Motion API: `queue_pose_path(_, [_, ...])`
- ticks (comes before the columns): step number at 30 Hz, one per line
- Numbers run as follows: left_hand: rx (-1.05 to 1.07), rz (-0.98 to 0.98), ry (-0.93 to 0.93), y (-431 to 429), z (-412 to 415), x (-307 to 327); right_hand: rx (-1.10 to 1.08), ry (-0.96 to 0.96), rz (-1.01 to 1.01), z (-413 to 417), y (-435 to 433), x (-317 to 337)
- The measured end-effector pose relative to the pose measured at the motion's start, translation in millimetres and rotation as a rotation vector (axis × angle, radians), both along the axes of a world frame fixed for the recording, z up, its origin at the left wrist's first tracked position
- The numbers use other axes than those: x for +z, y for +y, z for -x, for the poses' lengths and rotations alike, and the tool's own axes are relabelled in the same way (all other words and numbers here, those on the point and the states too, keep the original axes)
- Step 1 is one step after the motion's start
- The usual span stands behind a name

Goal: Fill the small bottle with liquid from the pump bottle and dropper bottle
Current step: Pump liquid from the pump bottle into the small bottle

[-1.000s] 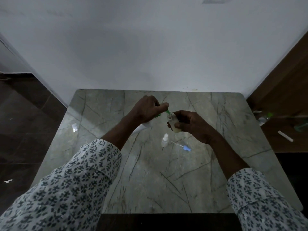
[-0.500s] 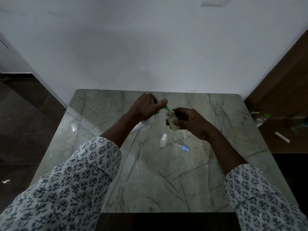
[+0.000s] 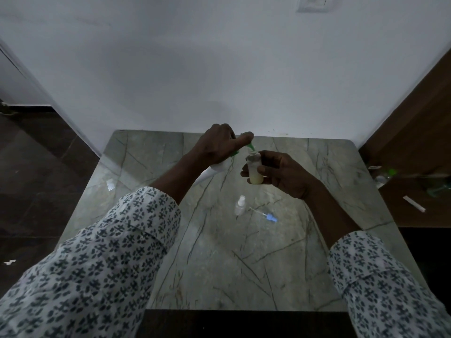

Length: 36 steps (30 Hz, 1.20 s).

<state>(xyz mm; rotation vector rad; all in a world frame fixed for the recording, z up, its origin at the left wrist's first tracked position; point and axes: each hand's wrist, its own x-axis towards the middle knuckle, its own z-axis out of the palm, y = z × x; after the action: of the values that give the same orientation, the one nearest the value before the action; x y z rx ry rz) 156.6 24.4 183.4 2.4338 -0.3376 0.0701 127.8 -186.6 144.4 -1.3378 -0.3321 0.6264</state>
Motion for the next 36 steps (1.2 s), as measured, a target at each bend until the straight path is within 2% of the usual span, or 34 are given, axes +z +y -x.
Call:
queue_pose_path(15, [0.021,-0.067,-0.021,-4,-1,0,0.049,-0.007,-0.03,0,-4,-1])
queue_pose_path(36, [0.01,0.0,-0.017,-1,12,1,0.059,0.006,-0.039,4,0,1])
